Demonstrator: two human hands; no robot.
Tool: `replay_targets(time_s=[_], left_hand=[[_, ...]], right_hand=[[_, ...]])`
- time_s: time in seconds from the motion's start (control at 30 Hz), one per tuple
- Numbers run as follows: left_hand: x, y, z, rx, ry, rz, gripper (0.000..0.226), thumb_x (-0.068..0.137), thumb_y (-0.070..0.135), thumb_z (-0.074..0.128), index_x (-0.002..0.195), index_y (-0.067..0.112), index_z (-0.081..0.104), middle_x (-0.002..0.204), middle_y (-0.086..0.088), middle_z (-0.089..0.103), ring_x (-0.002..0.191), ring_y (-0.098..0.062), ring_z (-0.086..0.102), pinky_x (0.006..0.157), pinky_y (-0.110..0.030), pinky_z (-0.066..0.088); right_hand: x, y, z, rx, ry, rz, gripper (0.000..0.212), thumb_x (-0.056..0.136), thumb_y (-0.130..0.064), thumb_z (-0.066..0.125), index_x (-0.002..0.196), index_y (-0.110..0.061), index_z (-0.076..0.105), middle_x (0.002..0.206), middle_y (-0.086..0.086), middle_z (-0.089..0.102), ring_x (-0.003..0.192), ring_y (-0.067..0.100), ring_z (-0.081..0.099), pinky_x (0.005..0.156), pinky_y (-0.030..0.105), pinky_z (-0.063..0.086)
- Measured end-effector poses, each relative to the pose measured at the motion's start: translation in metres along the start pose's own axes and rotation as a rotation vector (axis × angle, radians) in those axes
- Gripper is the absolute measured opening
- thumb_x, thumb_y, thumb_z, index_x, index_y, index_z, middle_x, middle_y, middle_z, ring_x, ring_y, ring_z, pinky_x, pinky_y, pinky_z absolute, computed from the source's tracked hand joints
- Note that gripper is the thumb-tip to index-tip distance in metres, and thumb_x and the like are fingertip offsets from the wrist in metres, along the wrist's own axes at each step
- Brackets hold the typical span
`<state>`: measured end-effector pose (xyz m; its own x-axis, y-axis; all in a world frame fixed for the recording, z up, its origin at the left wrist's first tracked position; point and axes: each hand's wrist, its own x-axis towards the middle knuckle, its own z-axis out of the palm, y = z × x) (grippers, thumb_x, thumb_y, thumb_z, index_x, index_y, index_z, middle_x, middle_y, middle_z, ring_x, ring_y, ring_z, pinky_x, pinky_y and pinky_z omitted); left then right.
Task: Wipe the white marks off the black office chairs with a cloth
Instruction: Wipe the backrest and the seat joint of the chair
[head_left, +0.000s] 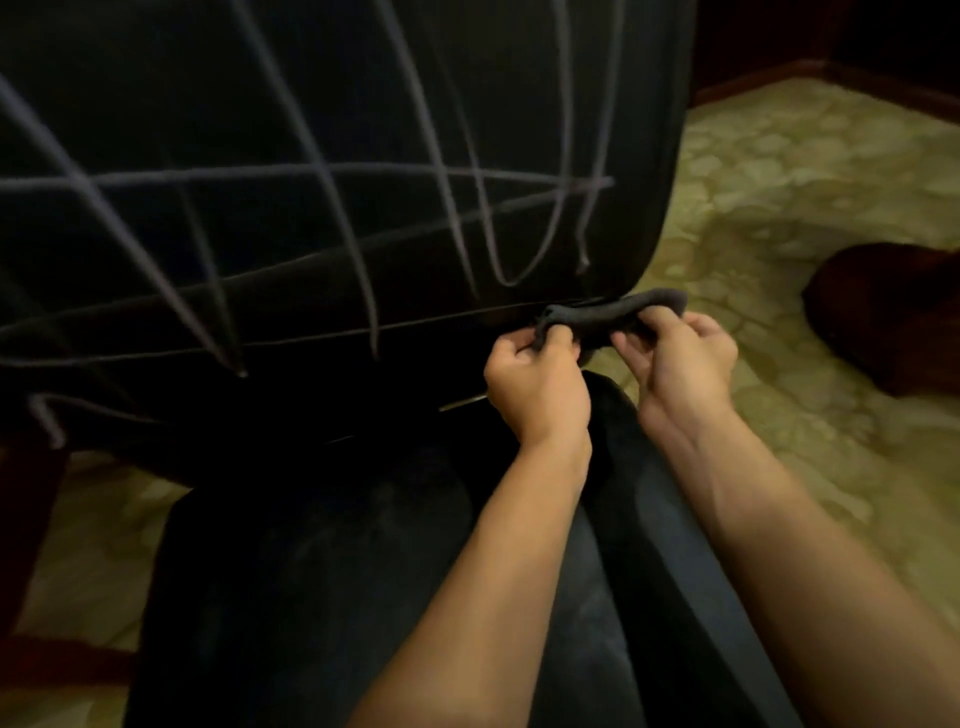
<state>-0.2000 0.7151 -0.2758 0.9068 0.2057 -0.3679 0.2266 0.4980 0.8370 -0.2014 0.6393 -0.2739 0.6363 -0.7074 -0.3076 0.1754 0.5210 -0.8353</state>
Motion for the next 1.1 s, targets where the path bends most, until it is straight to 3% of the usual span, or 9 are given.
replay_targets(time_s=[0.17, 0.4, 0.57, 0.73, 1.0, 1.1], left_hand=[[-0.006, -0.003, 0.003, -0.047, -0.051, -0.012, 0.012, 0.09, -0.006, 0.064, 0.102, -0.006, 0.066, 0.076, -0.002, 0.07, 0.07, -0.004, 0.071, 0.075, -0.02, 0.059], [0.007, 0.029, -0.049, -0.163, 0.041, -0.003, 0.007, 0.092, -0.004, 0.064, 0.096, 0.002, 0.065, 0.086, -0.008, 0.073, 0.086, -0.015, 0.074, 0.075, -0.02, 0.058], [0.029, 0.066, -0.126, -0.193, 0.184, 0.057, 0.007, 0.092, -0.007, 0.062, 0.095, -0.002, 0.064, 0.085, -0.012, 0.072, 0.086, -0.019, 0.074, 0.077, -0.022, 0.059], [0.039, 0.107, -0.208, -0.167, 0.334, 0.2, 0.006, 0.09, -0.007, 0.063, 0.094, -0.002, 0.066, 0.085, -0.011, 0.074, 0.084, -0.019, 0.074, 0.078, -0.025, 0.06], [0.035, 0.13, -0.277, -0.214, 0.571, 0.359, 0.014, 0.091, -0.001, 0.065, 0.104, -0.005, 0.064, 0.085, -0.008, 0.071, 0.084, -0.017, 0.072, 0.078, -0.023, 0.059], [0.036, 0.132, -0.279, -0.184, 0.589, 0.391, 0.006, 0.091, 0.0, 0.064, 0.096, 0.003, 0.063, 0.084, -0.004, 0.069, 0.083, -0.014, 0.069, 0.078, -0.023, 0.058]], right_hand=[[0.01, 0.001, -0.001, 0.039, 0.003, 0.012, 0.022, 0.094, 0.006, 0.051, 0.082, -0.013, 0.047, 0.079, 0.01, 0.057, 0.068, 0.017, 0.064, 0.068, 0.028, 0.058], [-0.033, 0.036, 0.035, 0.011, -0.107, 0.077, 0.023, 0.097, 0.003, 0.048, 0.086, -0.016, 0.044, 0.079, 0.008, 0.057, 0.072, 0.017, 0.062, 0.06, 0.022, 0.056], [-0.092, 0.086, 0.076, -0.055, -0.185, 0.183, 0.014, 0.098, 0.001, 0.05, 0.09, -0.011, 0.049, 0.093, 0.015, 0.059, 0.084, 0.02, 0.065, 0.073, 0.028, 0.06], [-0.168, 0.131, 0.122, -0.095, -0.251, 0.296, 0.008, 0.097, 0.001, 0.051, 0.097, -0.007, 0.049, 0.107, 0.022, 0.061, 0.106, 0.033, 0.067, 0.082, 0.035, 0.059], [-0.241, 0.167, 0.148, -0.124, -0.376, 0.469, 0.009, 0.096, 0.0, 0.053, 0.092, -0.009, 0.051, 0.102, 0.02, 0.066, 0.102, 0.03, 0.069, 0.086, 0.035, 0.059], [-0.24, 0.167, 0.146, -0.148, -0.421, 0.468, 0.007, 0.095, 0.0, 0.056, 0.094, -0.006, 0.053, 0.102, 0.022, 0.066, 0.102, 0.029, 0.069, 0.087, 0.035, 0.059]])
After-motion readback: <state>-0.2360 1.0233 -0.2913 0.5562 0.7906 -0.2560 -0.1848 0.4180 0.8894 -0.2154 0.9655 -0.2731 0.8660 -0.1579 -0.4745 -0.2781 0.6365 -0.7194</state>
